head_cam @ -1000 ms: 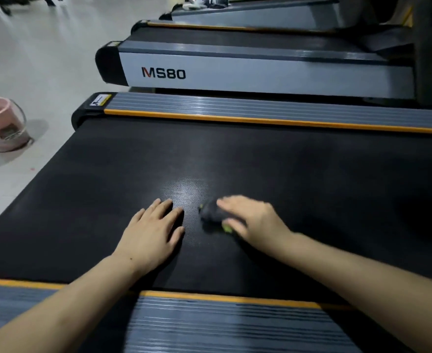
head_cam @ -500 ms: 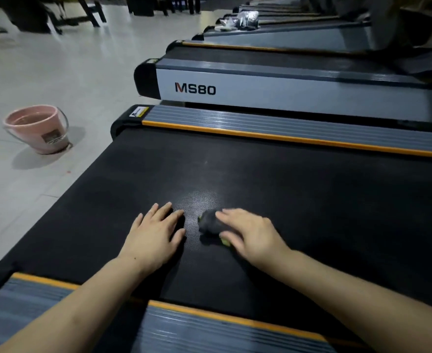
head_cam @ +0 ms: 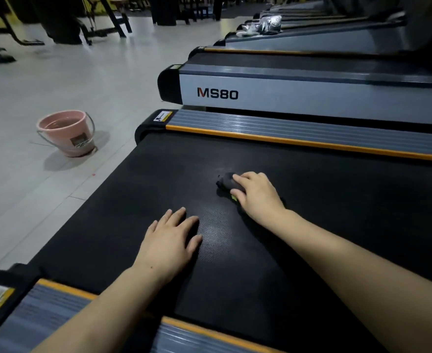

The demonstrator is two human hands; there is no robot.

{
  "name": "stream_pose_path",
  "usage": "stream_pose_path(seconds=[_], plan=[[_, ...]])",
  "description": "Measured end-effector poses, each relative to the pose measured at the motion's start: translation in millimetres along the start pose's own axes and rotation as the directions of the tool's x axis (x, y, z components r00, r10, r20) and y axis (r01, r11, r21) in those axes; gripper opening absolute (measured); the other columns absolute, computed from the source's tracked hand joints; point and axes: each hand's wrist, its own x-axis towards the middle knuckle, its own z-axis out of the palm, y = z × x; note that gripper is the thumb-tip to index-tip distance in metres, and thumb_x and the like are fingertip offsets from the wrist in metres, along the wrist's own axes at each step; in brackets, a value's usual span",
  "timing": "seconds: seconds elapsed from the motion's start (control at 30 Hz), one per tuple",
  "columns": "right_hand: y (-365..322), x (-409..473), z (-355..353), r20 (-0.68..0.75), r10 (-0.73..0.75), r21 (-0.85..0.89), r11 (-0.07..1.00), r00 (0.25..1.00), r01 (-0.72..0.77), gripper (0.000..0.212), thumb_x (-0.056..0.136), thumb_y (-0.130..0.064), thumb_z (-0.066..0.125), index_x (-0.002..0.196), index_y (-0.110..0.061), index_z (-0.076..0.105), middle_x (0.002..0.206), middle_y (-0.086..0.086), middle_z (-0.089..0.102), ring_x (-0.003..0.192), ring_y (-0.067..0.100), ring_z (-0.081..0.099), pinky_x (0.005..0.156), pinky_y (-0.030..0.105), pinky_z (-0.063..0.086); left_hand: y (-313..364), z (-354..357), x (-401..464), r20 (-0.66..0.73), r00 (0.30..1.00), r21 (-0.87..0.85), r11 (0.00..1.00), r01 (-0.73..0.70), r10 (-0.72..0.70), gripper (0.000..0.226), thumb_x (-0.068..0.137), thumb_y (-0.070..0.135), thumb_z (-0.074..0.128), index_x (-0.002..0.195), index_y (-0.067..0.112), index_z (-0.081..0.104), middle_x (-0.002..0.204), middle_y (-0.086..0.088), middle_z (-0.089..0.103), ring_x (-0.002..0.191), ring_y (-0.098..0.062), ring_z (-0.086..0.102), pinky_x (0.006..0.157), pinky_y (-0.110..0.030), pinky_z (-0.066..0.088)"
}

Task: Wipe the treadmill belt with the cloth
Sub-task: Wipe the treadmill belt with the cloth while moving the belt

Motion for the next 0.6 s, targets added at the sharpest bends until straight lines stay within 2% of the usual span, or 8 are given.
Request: stream_pose_path(seconds=[0.1,0.17,0.3,0.33,0.4,0.53,0.6], plan=[[-9.7,-47.2,-10.0,0.011,-0.205,0.078,0.976,0.979,0.204,0.042,0.089,-0.042,0.06,0.125,-0.021,0.064,0.11,0.0,0.063,0.093,0.028,0.055,0.085,0.042,0.051,-3.0,-1.0,4.5,-0.013,0.999,0.044,0.998,-0.044,0.045,0.052,0.1,0.061,0.034,0.149,0.047,0.03,0.166,0.01,0.017,0.155,-0.019,0.009,0.123,-0.043,0.016],[-12.3,-71.1,-13.6,0.021,-0.312,0.14,0.942,0.95,0.306,0.043,0.09,-0.042,0.058,0.127,-0.02,0.063,0.114,-0.003,0.062,0.096,0.024,0.056,0.086,0.038,0.05,-2.0,-1.3,9.3,-0.025,0.998,0.051,0.997,-0.058,0.059,0.052,0.1,0.06,0.033,0.15,0.047,0.029,0.166,0.01,0.018,0.155,-0.018,0.009,0.123,-0.044,0.016],[4.1,-44.3,-2.5,-0.035,-0.318,0.109,0.941,0.947,0.32,0.041,0.088,-0.033,0.068,0.124,-0.014,0.066,0.115,0.001,0.065,0.101,0.026,0.057,0.091,0.036,0.049,4.1,3.6,20.3,-0.049,0.997,0.018,0.998,-0.065,0.066,0.049,0.1,0.06,0.034,0.148,0.047,0.033,0.163,0.013,0.027,0.154,-0.016,0.016,0.122,-0.044,0.018],[9.6,-21.0,4.4,-0.042,-0.295,0.065,0.953,0.955,0.297,0.039,0.086,-0.03,0.071,0.122,-0.014,0.067,0.112,0.004,0.066,0.098,0.029,0.058,0.09,0.038,0.05,4.5,4.3,23.8,-0.048,0.997,0.017,0.998,-0.065,0.066,0.049,0.1,0.06,0.034,0.147,0.047,0.033,0.162,0.014,0.027,0.154,-0.016,0.015,0.122,-0.044,0.018],[21.4,33.1,19.6,-0.058,-0.153,0.015,0.988,0.986,0.155,0.036,0.083,-0.025,0.075,0.118,-0.016,0.07,0.107,0.009,0.067,0.095,0.035,0.058,0.089,0.039,0.049,3.2,3.5,29.6,-0.037,0.997,0.019,0.998,-0.068,0.069,0.048,0.1,0.061,0.033,0.147,0.048,0.033,0.163,0.016,0.024,0.154,-0.015,0.013,0.122,-0.044,0.017],[28.6,99.5,30.2,-0.067,0.208,-0.002,0.978,0.976,-0.209,0.038,0.092,-0.038,0.063,0.128,-0.027,0.064,0.119,0.006,0.059,0.114,0.031,0.047,0.1,0.04,0.042,3.5,2.3,31.4,-0.04,0.997,0.004,0.998,-0.069,0.069,0.045,0.1,0.062,0.036,0.142,0.048,0.037,0.161,0.018,0.026,0.154,-0.013,0.012,0.121,-0.042,0.018],[26.9,97.3,28.7,-0.062,0.223,-0.039,0.974,0.973,-0.225,0.039,0.093,-0.043,0.061,0.13,-0.03,0.062,0.117,0.005,0.057,0.114,0.029,0.046,0.1,0.041,0.042,3.8,2.1,33.0,-0.055,0.995,-0.002,0.997,-0.082,0.082,0.042,0.1,0.06,0.038,0.139,0.045,0.041,0.159,0.017,0.029,0.154,-0.014,0.014,0.121,-0.043,0.019]])
